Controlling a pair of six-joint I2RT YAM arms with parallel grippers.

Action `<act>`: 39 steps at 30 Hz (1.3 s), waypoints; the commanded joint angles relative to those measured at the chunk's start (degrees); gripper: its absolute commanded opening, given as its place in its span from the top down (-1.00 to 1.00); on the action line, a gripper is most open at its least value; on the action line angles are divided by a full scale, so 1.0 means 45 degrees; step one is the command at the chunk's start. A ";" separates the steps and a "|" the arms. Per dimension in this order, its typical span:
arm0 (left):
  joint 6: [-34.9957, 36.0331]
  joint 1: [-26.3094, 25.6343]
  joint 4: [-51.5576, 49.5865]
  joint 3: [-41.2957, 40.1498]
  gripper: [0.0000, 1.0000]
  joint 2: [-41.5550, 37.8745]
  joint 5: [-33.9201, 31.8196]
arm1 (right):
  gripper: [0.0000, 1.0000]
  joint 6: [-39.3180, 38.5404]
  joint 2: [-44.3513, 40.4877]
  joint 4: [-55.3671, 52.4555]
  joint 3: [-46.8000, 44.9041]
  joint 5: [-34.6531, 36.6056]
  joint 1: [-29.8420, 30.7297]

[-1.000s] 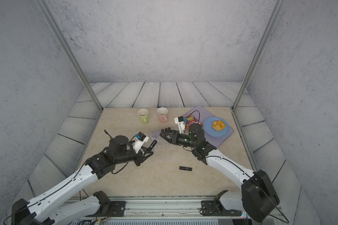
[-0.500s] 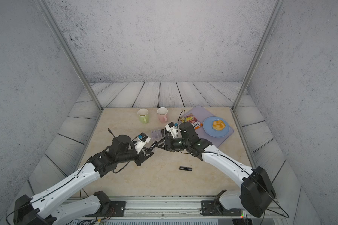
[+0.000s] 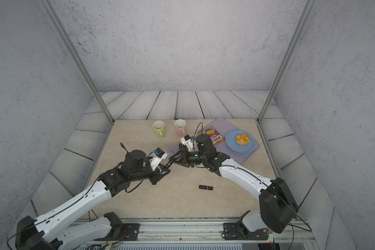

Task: Arrange the lipsticks in the organizer
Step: Pick up the lipstick at the center of the board, then place the lipstick in the storage box.

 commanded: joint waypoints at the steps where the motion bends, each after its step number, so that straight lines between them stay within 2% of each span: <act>1: 0.0140 -0.0070 0.0146 0.0451 1.00 -0.0061 0.0164 | 0.50 0.0301 0.0104 0.0113 0.0323 -0.0015 0.0028; 5: 0.0004 -0.0070 -0.0027 0.0522 0.96 -0.0055 -0.0133 | 0.70 0.0301 0.0040 -0.0008 0.0327 0.0210 0.0028; 7: -0.0295 -0.0070 -0.0602 0.0872 0.40 0.0065 -0.0861 | 0.76 0.0181 0.0031 -0.0367 0.0401 0.0524 -0.0072; 9: -0.0831 -0.0026 -0.1242 0.1276 -0.10 0.0080 -0.2204 | 0.79 -0.0063 0.0046 -0.0822 0.0537 0.0953 -0.0422; 12: -0.1371 0.0446 -0.1876 0.1501 -0.62 -0.0161 -0.3682 | 0.83 -0.1128 0.0055 -0.2349 0.1136 0.2659 -0.0865; 14: -0.1829 0.1140 -0.2242 0.1549 -0.82 -0.0290 -0.4258 | 0.84 -0.1935 0.0263 -0.3115 0.1538 0.4132 -0.0870; 19: -0.2650 0.3243 -0.2749 0.1383 -0.84 -0.0177 -0.4560 | 0.93 -0.3728 0.1658 -0.4580 0.2827 0.7950 -0.0316; 22: -0.2883 0.3833 -0.2590 0.1175 -0.83 -0.0075 -0.4439 | 0.97 -0.4953 0.2528 -0.5285 0.3810 1.0874 0.0584; 25: -0.3170 0.4227 -0.2314 0.0890 -0.82 0.0037 -0.4092 | 0.99 -0.5836 0.3487 -0.5113 0.4513 1.2522 0.1209; 32: -0.3319 0.4798 -0.2177 0.0552 -0.80 0.0203 -0.3807 | 1.00 -0.6835 0.5237 -0.4126 0.5487 1.3242 0.1934; 39: -0.3473 0.5022 -0.1949 0.0310 -0.80 0.0290 -0.3632 | 1.00 -0.7233 0.6105 -0.3532 0.6064 1.3352 0.2273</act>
